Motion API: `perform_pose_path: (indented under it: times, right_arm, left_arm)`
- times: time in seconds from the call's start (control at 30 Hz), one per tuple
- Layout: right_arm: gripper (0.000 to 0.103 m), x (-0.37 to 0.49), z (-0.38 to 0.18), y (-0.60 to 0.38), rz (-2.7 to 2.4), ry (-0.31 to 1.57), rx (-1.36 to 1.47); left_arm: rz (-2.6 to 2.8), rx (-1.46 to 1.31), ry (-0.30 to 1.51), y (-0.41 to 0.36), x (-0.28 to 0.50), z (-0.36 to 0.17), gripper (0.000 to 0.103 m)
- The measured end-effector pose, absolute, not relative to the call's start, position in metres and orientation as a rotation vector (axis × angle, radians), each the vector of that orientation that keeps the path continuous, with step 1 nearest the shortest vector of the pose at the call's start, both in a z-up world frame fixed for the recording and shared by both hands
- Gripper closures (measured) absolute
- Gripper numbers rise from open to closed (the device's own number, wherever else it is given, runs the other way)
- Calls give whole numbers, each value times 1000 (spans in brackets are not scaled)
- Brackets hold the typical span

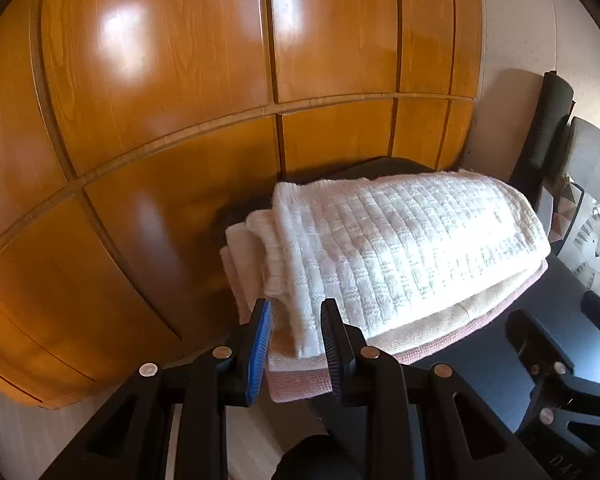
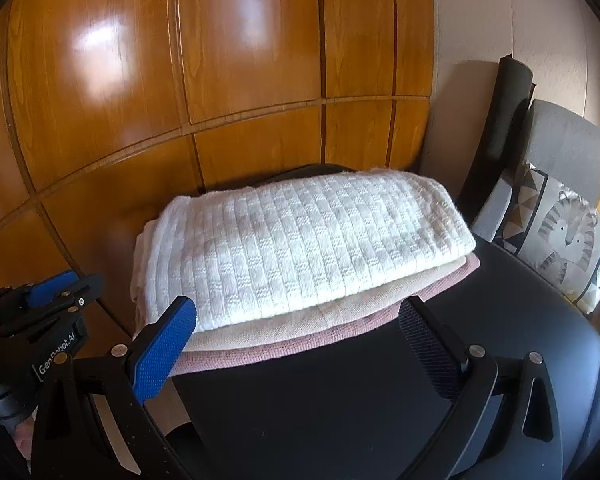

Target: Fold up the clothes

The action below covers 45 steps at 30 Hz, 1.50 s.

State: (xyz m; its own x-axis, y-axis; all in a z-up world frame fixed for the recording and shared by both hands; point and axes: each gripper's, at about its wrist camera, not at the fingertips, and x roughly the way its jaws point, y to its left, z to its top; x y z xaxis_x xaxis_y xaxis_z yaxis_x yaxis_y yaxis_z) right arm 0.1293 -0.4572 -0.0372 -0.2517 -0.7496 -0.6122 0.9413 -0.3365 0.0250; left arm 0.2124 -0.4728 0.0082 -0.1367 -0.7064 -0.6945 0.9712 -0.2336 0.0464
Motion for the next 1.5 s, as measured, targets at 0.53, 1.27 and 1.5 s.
perform_pose_path:
  times: [0.53, 1.27, 1.5]
  right_arm:
    - [0, 127, -32, -454, -1865, 408, 644]
    - [0, 136, -34, -456, -1856, 425, 645]
    - [0, 133, -35, -456, -1859, 411, 662]
  left_arm:
    - [-1804, 718, 571, -466, 214, 14, 77]
    - [-1732, 715, 631, -476, 222, 11, 77]
    - [-1740, 659, 693, -482, 230, 9, 76]
